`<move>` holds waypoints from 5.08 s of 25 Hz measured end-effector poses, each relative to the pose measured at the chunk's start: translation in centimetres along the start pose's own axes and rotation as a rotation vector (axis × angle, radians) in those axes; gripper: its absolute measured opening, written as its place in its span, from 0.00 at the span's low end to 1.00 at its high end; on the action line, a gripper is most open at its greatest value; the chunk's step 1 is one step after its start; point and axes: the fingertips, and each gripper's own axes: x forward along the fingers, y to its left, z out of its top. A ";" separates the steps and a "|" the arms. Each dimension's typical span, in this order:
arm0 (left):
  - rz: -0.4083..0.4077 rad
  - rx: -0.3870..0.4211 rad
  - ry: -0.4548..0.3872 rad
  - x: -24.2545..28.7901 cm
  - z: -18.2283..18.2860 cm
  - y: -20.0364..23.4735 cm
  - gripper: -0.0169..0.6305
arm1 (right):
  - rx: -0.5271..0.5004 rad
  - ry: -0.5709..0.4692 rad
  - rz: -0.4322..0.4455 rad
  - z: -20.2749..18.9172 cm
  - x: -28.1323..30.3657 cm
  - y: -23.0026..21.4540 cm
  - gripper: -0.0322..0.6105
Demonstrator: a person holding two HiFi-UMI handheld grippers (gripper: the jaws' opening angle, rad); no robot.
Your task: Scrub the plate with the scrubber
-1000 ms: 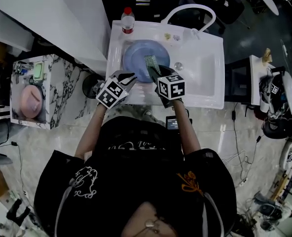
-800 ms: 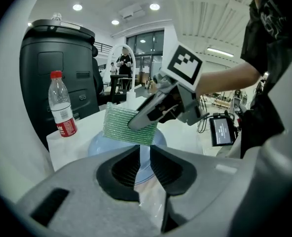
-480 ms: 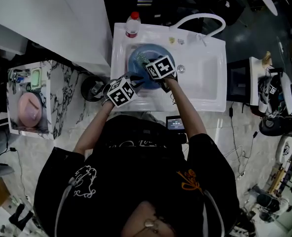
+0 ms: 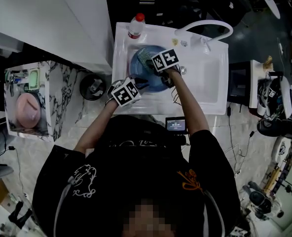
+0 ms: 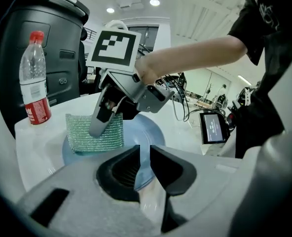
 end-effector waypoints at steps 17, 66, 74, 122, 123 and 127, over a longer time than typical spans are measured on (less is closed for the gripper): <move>-0.011 -0.018 0.058 0.8 -1.4 0.0 0.11 | 0.365 -0.056 -0.211 -2.8 -4.3 -7.9 0.19; 0.001 -0.067 0.050 0.9 -3.1 -1.2 0.11 | 0.174 0.078 -0.046 -6.3 -3.6 -2.1 0.19; 0.016 -0.060 0.042 0.8 -3.1 -1.3 0.11 | 0.094 0.078 -0.233 -6.2 -5.9 -6.7 0.19; 0.293 -0.301 -0.148 -7.9 -2.2 4.8 0.12 | 0.653 -0.209 0.020 -8.0 -3.3 0.7 0.19; 0.288 -0.294 -0.147 -7.7 -2.0 4.7 0.12 | 0.635 -0.202 0.007 -8.3 -3.6 0.4 0.19; 0.267 -0.280 -0.146 -7.0 -1.2 4.2 0.12 | 0.557 -0.174 -0.047 -9.0 -4.9 -1.3 0.19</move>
